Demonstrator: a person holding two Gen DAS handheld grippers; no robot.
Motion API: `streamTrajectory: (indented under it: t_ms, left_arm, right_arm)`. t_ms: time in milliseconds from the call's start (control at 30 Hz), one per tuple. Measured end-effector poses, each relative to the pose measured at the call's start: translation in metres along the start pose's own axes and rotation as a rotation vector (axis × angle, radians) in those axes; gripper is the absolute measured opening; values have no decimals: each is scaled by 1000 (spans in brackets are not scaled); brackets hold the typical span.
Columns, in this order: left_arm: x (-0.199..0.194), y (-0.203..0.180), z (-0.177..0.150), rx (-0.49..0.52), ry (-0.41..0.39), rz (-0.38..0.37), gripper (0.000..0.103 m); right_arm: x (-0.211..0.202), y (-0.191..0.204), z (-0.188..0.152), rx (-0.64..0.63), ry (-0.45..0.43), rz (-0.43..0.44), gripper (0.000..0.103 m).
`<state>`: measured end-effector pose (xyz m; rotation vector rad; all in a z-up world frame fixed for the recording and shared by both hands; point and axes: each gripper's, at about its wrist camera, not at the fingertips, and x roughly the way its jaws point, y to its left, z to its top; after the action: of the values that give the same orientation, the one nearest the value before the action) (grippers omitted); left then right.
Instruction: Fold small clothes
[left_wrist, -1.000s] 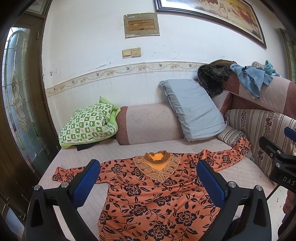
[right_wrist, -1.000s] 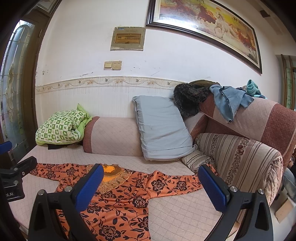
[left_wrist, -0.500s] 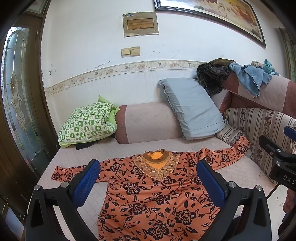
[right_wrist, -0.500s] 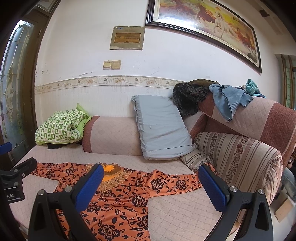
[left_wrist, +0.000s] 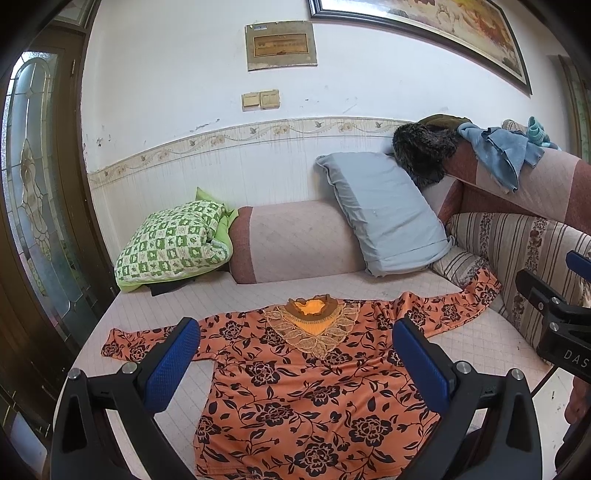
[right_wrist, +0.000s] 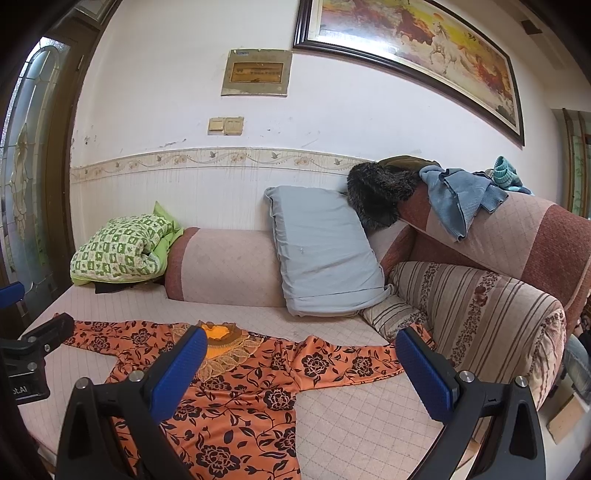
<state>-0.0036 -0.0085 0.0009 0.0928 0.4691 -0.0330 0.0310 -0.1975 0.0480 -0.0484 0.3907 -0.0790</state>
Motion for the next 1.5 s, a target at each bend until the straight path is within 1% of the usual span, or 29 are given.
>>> streamTrajectory:
  t_ms: [900,1067,1333,1500]
  left_arm:
    - [5,-1,-4,5,19,5,103]
    - [7,4,-3,-2,17,31,103]
    - [9,21,-3,-40,16,87,103]
    - [9,26,-5,-40,8,116,103]
  right_arm:
    - [6,3,-1,-15,11,8,103]
    - [8,4,-2,-16,16,14,103]
    - [11,9,-4,-20,26,29,103]
    - [11,15,-4,-36,23,35,103]
